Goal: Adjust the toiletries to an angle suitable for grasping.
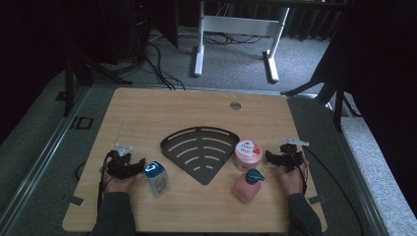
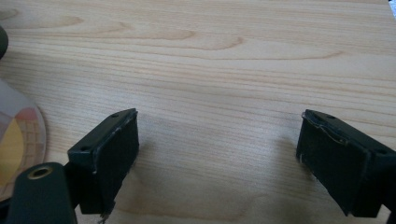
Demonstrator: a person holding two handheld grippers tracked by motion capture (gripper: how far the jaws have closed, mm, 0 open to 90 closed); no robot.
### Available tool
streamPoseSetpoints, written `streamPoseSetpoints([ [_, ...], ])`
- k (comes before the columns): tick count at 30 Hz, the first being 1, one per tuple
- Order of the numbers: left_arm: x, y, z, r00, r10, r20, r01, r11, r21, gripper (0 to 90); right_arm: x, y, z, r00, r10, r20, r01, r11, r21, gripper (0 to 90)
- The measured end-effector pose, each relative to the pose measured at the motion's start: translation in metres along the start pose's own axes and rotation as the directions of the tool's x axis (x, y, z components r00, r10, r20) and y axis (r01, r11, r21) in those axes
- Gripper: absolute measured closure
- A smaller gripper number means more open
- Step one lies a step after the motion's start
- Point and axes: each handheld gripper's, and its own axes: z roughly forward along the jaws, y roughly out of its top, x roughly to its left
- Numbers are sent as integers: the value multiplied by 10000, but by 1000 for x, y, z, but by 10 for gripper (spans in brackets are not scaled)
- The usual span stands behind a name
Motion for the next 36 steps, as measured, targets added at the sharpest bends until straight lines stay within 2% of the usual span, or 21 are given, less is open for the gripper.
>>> streamPoseSetpoints([
  [5, 0, -1, -8, 9998, 202, 63, -201, 9997, -133, 447, 1, -1, -1, 9999, -81, -68, 81, 10000, 9, 129],
  [6, -1, -2, -15, 9990, 442, -7, -442, 9985, -331, 447, 1, -1, -1, 10000, -49, -52, 50, 10000, 12, 130],
  [9, -2, -3, -19, 9987, 506, -2, -505, 9980, -386, 450, 1, -1, -1, 10000, -46, -44, 46, 10000, 12, 130],
  [10, -2, -6, -26, 9988, 472, 153, -462, 9973, -567, 450, 1, -1, -1, 10000, -41, -41, 41, 10000, 7, 131],
  [14, -6, -13, -37, 9969, 631, 476, -602, 9964, -589, 453, 1, -1, -1, 10000, -47, -48, 47, 10000, 0, 132],
  [17, -9, -17, -46, 9945, 914, 503, -880, 9939, -665, 470, 1, -1, -1, 10000, -51, -44, 51, 10000, -6, 132],
  [20, -12, -18, -52, 9926, 1025, 658, -978, 9927, -711, 488, 1, -1, -1, 10000, -56, -44, 56, 10000, -4, 132],
  [29, -20, -33, -70, 9828, 1309, 1302, -1221, 9898, -732, 550, 2, -1, -1, 10000, -56, -59, 56, 10000, -2, 132],
  [36, -36, -45, -80, 9684, 1830, 1694, -1752, 9827, -600, 658, 2, -1, -1, 9999, -75, -74, 75, 10000, -6, 132],
])
